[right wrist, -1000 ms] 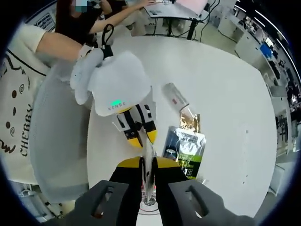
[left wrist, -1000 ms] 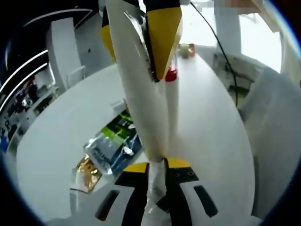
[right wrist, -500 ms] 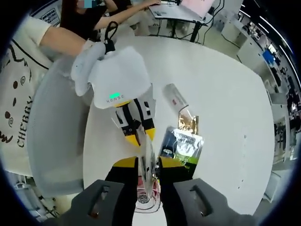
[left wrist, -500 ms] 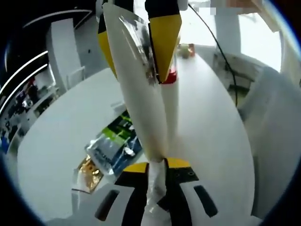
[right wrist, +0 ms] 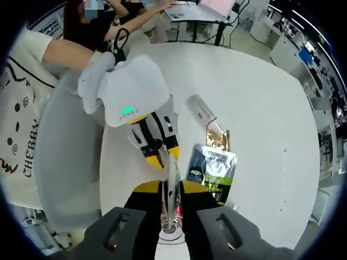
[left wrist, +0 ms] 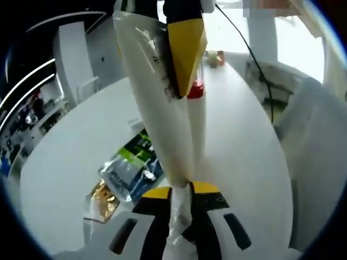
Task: Arrange the skincare products in the storage area until every visible bottle or jar stands upright without overlapping.
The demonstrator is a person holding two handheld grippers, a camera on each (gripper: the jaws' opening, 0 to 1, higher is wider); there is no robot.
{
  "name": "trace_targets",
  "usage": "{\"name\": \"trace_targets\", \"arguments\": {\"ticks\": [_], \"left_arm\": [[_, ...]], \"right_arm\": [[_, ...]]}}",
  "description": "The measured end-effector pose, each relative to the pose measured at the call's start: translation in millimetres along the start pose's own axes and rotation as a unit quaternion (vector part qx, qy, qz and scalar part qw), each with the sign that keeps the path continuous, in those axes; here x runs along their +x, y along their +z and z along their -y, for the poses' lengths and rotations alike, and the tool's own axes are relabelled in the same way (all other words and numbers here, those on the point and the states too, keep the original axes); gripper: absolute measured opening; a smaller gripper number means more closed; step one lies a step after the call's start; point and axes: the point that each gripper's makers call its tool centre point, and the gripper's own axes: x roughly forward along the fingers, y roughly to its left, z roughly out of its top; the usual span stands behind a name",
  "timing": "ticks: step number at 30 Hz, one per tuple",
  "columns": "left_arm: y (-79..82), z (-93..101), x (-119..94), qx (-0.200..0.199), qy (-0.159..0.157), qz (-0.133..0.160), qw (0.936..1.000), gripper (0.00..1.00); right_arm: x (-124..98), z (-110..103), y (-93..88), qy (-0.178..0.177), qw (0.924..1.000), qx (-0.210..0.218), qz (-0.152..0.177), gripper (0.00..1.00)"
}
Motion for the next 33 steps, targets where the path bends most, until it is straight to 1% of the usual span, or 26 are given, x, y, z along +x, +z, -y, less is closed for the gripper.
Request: {"name": "trace_targets", "arguments": {"ticks": [6,10,12,15,17,19,21,22,24,26,29,30,32,33], "left_arm": [[-0.3,0.1,-1.7,0.002,0.001,-0.002,1.0,0.14],[-0.3,0.1,-6.6,0.006,0.006,-0.006,0.9999,0.15],[1.1,-1.4,-9.5,0.007,0.01,-0.006,0.9999,0.15],[5.6,-0.6,-17.7,0.003,0.016,-0.001,0.9999,0.16],[6.0,-0.9,-21.7,0.001,0.018,0.001,0.9998,0.16],[7.8,0.9,-26.8,-0.002,0.023,0.002,0.9997,0.16],[6.6,-1.3,-33.4,-0.008,0.028,0.005,0.9996,0.17],[6.5,-1.7,-35.5,-0.01,0.03,0.006,0.9995,0.17],[5.7,-4.0,-40.8,-0.016,0.036,0.006,0.9992,0.17],[7.6,-4.7,-47.2,-0.02,0.044,0.007,0.9988,0.18],[10.9,-8.3,-54.8,-0.035,0.056,0.012,0.9978,0.19],[12.5,-9.0,-57.7,-0.041,0.055,0.015,0.9975,0.19],[13.5,-8.5,-61.6,-0.054,0.053,0.013,0.997,0.23],[14.4,-9.3,-63.3,-0.055,0.057,0.014,0.9967,0.24]], "right_arm": [[-2.8,0.6,1.1,0.0,1.0,-0.003,0.005,0.19],[-5.2,2.2,1.7,-0.009,0.9999,-0.002,0.01,0.26],[-6.2,3.5,2.1,-0.014,0.9998,0.002,0.014,0.27],[-7.9,6.5,3.0,-0.024,0.9993,0.016,0.025,0.35],[-9.2,6.9,3.2,-0.031,0.9987,0.022,0.034,0.44],[-10.8,7.5,2.0,-0.042,0.9981,0.021,0.04,0.51],[-13.9,13.3,2.3,-0.065,0.9962,0.029,0.051,0.57],[-15.1,13.2,2.1,-0.066,0.9958,0.032,0.055,0.59],[-18.2,15.3,4.0,-0.08,0.9933,0.036,0.075,0.6],[-21.3,13.5,2.1,-0.088,0.9917,0.042,0.084,0.63],[-22.3,13.6,-0.7,-0.099,0.9898,0.051,0.089,0.72],[-24.0,13.3,-2.2,-0.107,0.9875,0.058,0.1,0.74],[-25.4,11.7,-5.3,-0.11,0.9853,0.074,0.107,0.78],[-26.4,11.9,-6.7,-0.114,0.984,0.08,0.111,0.8]]}}
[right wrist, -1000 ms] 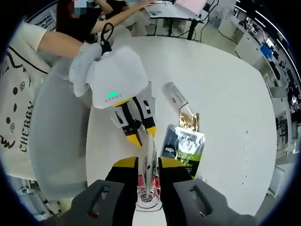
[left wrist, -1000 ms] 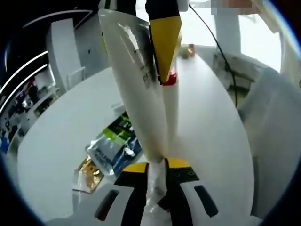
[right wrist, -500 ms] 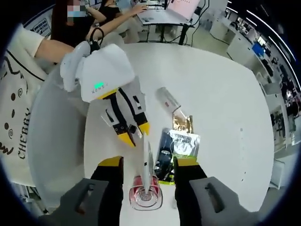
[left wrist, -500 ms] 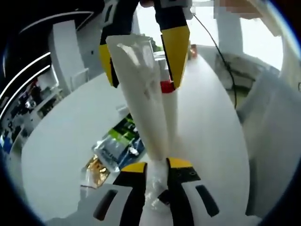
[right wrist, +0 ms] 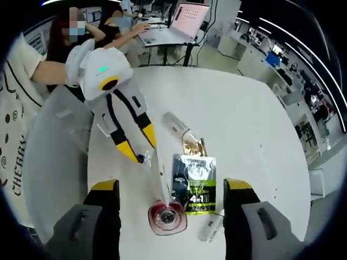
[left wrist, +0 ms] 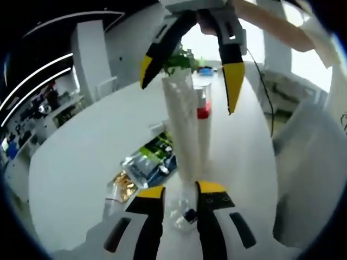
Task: Arrange the skincare products in the storage area until every visible bottle or jar stands upright without overlapping.
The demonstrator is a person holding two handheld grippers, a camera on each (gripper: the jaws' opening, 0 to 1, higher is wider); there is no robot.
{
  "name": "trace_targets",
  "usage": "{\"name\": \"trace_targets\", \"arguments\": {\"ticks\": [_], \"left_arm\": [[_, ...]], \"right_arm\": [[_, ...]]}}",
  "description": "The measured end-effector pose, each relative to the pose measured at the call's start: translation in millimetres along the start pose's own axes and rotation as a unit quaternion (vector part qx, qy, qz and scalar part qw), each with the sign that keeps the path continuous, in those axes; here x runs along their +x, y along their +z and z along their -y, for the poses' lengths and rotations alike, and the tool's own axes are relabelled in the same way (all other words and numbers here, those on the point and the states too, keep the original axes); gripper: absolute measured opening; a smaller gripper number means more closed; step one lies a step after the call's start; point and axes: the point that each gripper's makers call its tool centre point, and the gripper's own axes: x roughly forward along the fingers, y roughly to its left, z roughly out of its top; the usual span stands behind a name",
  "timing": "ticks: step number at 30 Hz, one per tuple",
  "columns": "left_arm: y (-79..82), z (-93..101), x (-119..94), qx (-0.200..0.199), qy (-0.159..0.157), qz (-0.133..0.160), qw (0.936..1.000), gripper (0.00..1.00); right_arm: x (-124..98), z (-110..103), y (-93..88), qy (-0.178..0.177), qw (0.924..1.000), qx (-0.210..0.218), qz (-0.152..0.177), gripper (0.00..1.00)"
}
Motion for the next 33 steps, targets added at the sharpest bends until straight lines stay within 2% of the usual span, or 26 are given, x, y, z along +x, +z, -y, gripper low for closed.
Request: {"name": "trace_targets", "arguments": {"ticks": [4,13,20,23,29,33], "left_arm": [[7.0,1.4,-9.5,-0.016,0.019,0.01,0.9996,0.29],[10.1,-3.4,-22.8,-0.04,0.036,0.021,0.9983,0.44],[-0.6,-10.5,-36.1,-0.055,0.057,0.008,0.9969,0.51],[-3.3,-12.7,-40.7,-0.063,0.058,0.009,0.9962,0.57],[-7.3,-14.7,-49.3,-0.068,0.064,0.007,0.9957,0.62],[-11.3,-15.2,-54.1,-0.067,0.061,0.004,0.9959,0.69]], "right_arm": [[-8.8,0.7,-7.0,-0.021,0.9994,0.02,0.017,0.88],[-20.9,-7.3,-28.3,-0.045,0.9967,0.058,0.036,0.94],[-26.3,-13.8,-40.0,-0.052,0.9942,0.082,0.048,0.94],[-19.0,-18.3,-40.4,-0.053,0.993,0.092,0.051,0.95],[-23.7,-21.4,-49.1,-0.065,0.9918,0.098,0.048,0.97],[-26.8,-26.8,-53.7,-0.066,0.9913,0.101,0.052,0.97]]}}
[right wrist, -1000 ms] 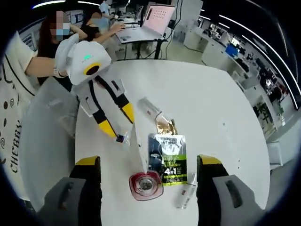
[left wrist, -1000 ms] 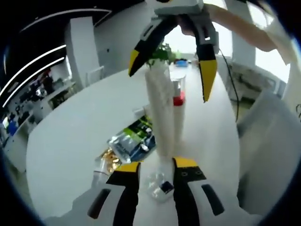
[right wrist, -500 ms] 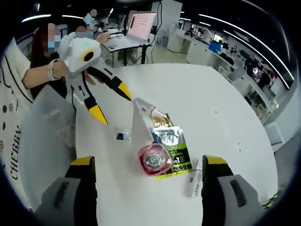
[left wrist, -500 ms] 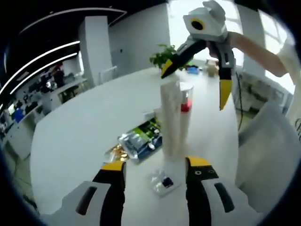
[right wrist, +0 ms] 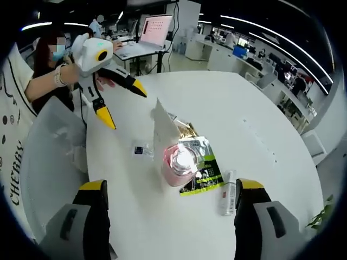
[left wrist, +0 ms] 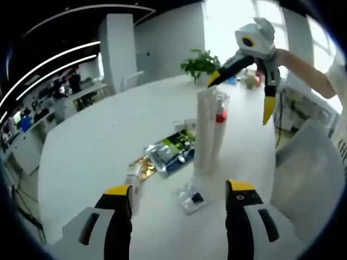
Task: Arrange the skincare products in the storage area until every visible bottle or jar stands upright without overlapping.
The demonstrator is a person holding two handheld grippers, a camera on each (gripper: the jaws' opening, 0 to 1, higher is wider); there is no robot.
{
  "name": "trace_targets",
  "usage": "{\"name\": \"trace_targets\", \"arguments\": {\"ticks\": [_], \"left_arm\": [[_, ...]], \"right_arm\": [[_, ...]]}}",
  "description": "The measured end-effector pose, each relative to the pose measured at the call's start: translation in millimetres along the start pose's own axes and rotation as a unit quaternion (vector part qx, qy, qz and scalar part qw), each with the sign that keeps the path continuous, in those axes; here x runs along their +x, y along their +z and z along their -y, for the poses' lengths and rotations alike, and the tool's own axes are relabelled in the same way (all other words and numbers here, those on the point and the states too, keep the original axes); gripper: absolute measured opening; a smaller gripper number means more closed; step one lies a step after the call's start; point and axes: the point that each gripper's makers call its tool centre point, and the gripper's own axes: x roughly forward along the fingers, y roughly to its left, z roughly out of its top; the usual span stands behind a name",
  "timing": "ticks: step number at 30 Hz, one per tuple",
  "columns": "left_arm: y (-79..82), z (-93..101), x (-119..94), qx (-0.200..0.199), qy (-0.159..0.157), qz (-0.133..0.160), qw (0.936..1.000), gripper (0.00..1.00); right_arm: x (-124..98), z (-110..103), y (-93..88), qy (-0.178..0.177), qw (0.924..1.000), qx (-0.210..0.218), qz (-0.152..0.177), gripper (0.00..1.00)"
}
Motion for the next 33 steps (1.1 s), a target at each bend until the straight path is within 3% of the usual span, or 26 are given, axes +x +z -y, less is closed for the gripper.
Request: {"name": "trace_targets", "arguments": {"ticks": [16,33], "left_arm": [[-1.8,2.2,-4.6,-0.003,-0.004,-0.003,1.0,0.79],[-14.4,0.3,-2.7,-0.015,0.001,-0.017,0.9997,0.91]], "right_arm": [[-4.1,7.8,-14.6,-0.018,0.9997,0.015,0.001,0.99],[0.6,12.3,-32.0,-0.02,0.9993,0.03,-0.011,0.99]]}}
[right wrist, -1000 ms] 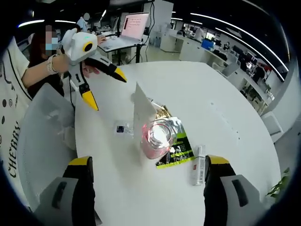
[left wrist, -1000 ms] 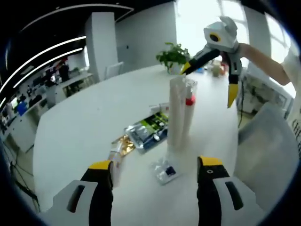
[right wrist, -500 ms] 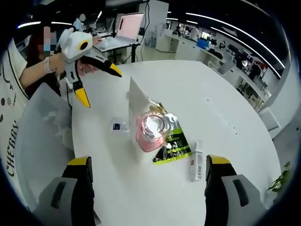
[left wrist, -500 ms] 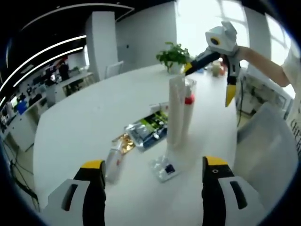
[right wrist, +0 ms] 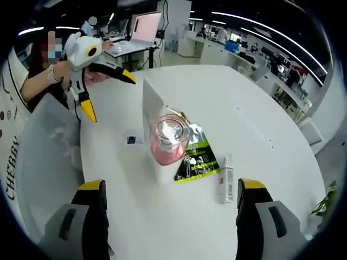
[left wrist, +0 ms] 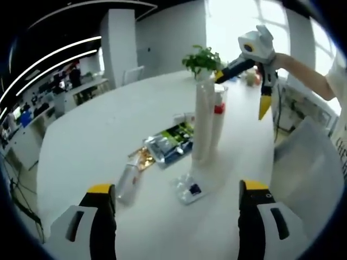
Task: Arrange the skincare products in the storage area until every visible bottle or jar stands upright without overlapping.
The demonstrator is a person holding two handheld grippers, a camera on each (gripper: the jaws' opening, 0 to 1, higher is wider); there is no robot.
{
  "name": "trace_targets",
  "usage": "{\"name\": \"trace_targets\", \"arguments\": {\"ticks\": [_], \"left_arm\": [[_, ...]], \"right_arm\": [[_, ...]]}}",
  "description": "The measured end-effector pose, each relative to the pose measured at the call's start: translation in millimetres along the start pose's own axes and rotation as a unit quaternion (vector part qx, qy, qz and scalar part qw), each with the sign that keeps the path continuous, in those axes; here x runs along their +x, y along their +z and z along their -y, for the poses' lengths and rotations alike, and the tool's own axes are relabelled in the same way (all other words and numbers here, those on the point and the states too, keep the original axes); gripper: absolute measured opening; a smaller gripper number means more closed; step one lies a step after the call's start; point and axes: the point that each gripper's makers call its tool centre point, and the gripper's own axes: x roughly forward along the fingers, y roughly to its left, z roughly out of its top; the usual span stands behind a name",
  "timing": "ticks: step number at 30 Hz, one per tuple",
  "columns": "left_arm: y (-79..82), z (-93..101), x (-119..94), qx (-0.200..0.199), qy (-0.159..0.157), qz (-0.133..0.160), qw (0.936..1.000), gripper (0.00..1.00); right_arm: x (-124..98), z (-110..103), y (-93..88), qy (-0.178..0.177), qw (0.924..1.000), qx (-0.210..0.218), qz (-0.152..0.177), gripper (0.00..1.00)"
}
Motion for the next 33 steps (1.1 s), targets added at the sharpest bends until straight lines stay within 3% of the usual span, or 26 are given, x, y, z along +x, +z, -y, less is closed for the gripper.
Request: {"name": "trace_targets", "arguments": {"ticks": [8,26,33], "left_arm": [[-2.3,4.0,2.5,-0.006,-0.011,-0.007,0.9999,0.99],[-4.8,5.9,3.7,-0.031,-0.015,0.003,0.9994,0.99],[-5.5,8.0,-0.3,-0.015,-0.011,0.001,0.9998,0.99]], "right_arm": [[3.5,6.0,-7.3,0.003,0.9999,0.008,-0.008,0.99],[16.1,38.5,-23.6,-0.017,0.9994,0.017,-0.025,0.98],[26.5,51.1,-35.0,-0.018,0.999,0.024,-0.035,0.95]]}}
